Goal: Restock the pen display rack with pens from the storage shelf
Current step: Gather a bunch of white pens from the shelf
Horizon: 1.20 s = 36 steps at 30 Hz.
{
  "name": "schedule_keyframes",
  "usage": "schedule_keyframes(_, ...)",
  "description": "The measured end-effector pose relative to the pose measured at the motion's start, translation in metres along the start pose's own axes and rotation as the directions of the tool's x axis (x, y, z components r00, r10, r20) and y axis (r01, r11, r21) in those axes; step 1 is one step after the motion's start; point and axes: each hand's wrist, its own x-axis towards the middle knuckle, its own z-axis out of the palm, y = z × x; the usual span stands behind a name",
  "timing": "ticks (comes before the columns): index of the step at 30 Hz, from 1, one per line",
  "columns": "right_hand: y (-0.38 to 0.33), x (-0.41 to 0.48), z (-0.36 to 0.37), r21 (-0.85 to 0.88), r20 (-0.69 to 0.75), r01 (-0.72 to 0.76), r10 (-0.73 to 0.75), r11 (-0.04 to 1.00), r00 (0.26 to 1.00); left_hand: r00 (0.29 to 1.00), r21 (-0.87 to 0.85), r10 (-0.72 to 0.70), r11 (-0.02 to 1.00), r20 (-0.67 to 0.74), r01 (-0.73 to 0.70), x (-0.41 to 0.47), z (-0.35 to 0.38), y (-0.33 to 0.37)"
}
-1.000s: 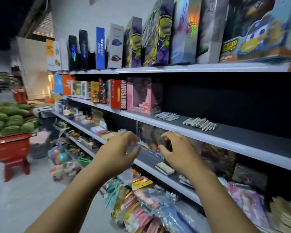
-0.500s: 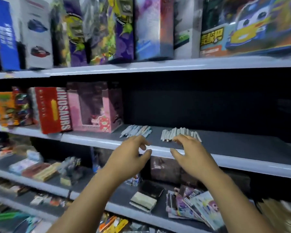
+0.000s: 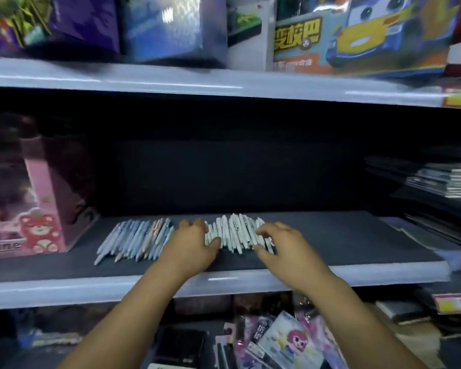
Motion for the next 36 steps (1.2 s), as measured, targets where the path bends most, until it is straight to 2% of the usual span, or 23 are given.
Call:
schedule_keyframes(7, 0.042, 0.092, 0.022, -0.007, 0.079, 0.109, -0.108, 0.994, 0.991, 0.965, 0.108, -0.251, 0.964, 0.08, 0.242, 0.071, 0.038, -0.004)
schedule_keyframes(12, 0.054, 0.169, 0.032, -0.015, 0.161, 0.228, -0.223, 0.974, 0.961, 0.924, 0.19, -0.357, 0.925, 0.137, 0.329, 0.097, 0.048, 0.008)
schedule_keyframes(17, 0.051, 0.21, 0.059, 0.07, 0.278, 0.268, -0.277, 0.961, 0.92, 0.867, 0.195, -0.451, 0.889, 0.213, 0.414, 0.111, 0.046, 0.016)
schedule_keyframes(20, 0.055, 0.214, 0.077, 0.092, 0.26, 0.289, -0.303, 0.953, 0.917, 0.823, 0.233, -0.495, 0.866, 0.278, 0.441, 0.121, 0.042, 0.024)
schedule_keyframes(23, 0.061, 0.212, 0.087, 0.136, 0.207, 0.293, -0.316, 0.946, 0.926, 0.803, 0.34, -0.507, 0.849, 0.312, 0.404, 0.129, 0.043, 0.034)
schedule_keyframes(26, 0.065, 0.208, 0.091, 0.173, 0.174, 0.292, -0.321, 0.941, 0.931, 0.813, 0.352, -0.488, 0.857, 0.316, 0.378, 0.129, 0.046, 0.032)
schedule_keyframes(31, 0.067, 0.206, 0.097, 0.211, 0.165, 0.281, -0.317, 0.936, 0.934, 0.84, 0.285, -0.442, 0.888, 0.315, 0.36, 0.123, 0.041, 0.015)
schedule_keyframes(36, 0.066, 0.209, 0.098, 0.22, 0.17, 0.299, -0.339, 0.928, 0.925, 0.879, 0.057, -0.379, 0.923, 0.288, 0.38, 0.116, 0.039, -0.006)
